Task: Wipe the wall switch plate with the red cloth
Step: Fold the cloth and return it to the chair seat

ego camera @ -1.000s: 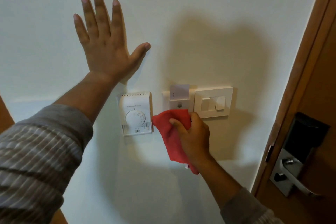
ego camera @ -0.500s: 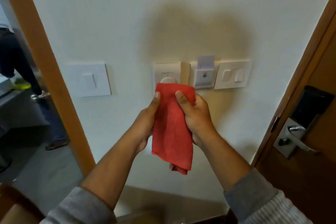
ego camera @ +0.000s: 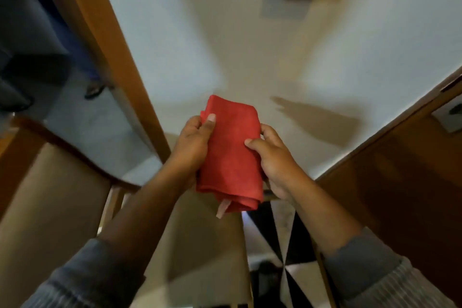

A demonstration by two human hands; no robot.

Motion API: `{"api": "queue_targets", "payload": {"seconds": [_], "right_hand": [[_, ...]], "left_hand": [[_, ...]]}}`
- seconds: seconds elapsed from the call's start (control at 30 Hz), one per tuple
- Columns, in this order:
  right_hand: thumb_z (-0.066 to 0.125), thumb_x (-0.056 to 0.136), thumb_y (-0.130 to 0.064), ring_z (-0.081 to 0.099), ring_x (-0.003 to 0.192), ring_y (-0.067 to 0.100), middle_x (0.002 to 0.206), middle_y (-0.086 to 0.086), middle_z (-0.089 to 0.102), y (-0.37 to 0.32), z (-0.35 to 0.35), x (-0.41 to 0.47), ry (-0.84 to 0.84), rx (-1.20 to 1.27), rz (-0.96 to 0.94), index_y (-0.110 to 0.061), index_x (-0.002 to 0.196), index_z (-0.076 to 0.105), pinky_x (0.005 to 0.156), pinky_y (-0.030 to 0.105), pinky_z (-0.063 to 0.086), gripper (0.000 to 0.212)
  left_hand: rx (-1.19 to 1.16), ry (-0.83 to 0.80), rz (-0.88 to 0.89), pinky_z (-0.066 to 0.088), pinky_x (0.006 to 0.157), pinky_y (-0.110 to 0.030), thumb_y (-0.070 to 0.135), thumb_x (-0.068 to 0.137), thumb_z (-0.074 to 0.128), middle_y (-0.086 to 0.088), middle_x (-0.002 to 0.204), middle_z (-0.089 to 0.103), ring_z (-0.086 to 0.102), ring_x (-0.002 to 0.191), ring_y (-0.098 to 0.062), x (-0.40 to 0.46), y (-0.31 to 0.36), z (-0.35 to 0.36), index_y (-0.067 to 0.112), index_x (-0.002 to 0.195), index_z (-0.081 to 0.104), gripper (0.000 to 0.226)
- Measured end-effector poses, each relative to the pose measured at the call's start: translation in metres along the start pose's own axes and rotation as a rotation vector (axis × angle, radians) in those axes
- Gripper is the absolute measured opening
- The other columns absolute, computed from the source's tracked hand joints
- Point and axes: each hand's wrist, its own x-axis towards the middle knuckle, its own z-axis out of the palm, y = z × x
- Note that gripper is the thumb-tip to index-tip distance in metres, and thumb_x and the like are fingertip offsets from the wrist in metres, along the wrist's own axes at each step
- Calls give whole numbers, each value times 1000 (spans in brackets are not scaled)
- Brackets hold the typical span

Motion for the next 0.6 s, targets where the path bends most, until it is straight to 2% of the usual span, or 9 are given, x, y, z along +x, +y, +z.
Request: {"api": "queue_targets", "payload": {"seconds": [0.07, 0.1, 0.2, 0.3, 0.37, 0.43, 0.5, 0.6], "right_hand": [[50, 98, -10, 71, 73, 5, 101, 1, 68, 37, 5, 0, 18, -17, 68, -24, 121, 54, 57, 24, 57, 28], [49, 98, -8, 71, 74, 6, 102, 1, 67, 55, 8, 2, 21, -35, 99, -23, 122, 53, 60, 25, 58, 29], [49, 98, -5, 67, 87, 13, 102, 1, 67, 117, 23, 6, 6, -75, 205, -18, 124, 53, 79, 33, 57, 30], [48, 98, -3, 65, 95, 15, 105, -2, 66, 172, 38, 10, -22, -83, 306, -24, 122, 51, 87, 37, 54, 31], [49, 97, 0, 64, 97, 16, 113, 3, 66, 213, 46, 13, -48, -96, 378, -23, 130, 47, 87, 36, 54, 41], [50, 93, 4, 63, 100, 22, 119, 9, 63, 243, 50, 15, -90, -173, 425, -26, 139, 41, 87, 41, 53, 56], [50, 91, 7, 63, 106, 24, 122, 9, 63, 277, 57, 19, -157, -248, 497, -30, 145, 33, 87, 42, 55, 67], [49, 91, 9, 65, 105, 18, 119, 0, 63, 317, 62, 30, -210, -260, 550, -32, 146, 30, 72, 33, 56, 71]], "left_hand": [[17, -103, -132, 62, 87, -34, 38, 98, 62, -2, 122, 74, 74, 107, -17, -13, -49, -19, 21, 130, 59, 36], [19, -136, -199, 61, 91, -36, 33, 98, 63, -3, 126, 73, 73, 110, -19, -20, -72, -26, 20, 135, 58, 39], [-11, -72, -317, 61, 91, -35, 13, 103, 58, -10, 128, 71, 72, 108, -21, -34, -139, -49, 15, 135, 57, 32], [39, 17, -379, 61, 81, -21, 9, 104, 55, -1, 123, 70, 74, 95, -3, -37, -191, -74, 28, 124, 58, 27], [84, 37, -431, 60, 82, -19, 10, 104, 55, 5, 124, 67, 72, 97, 2, -40, -225, -95, 31, 130, 53, 34], [117, 32, -467, 58, 96, -31, 5, 103, 55, 1, 133, 63, 68, 113, -9, -40, -249, -110, 28, 143, 47, 46], [146, 46, -521, 52, 106, -42, -1, 101, 54, -3, 142, 58, 61, 125, -18, -42, -279, -125, 27, 151, 40, 60], [168, 70, -565, 51, 106, -45, -8, 95, 56, -3, 145, 55, 58, 128, -21, -44, -320, -144, 29, 154, 35, 73]]}}
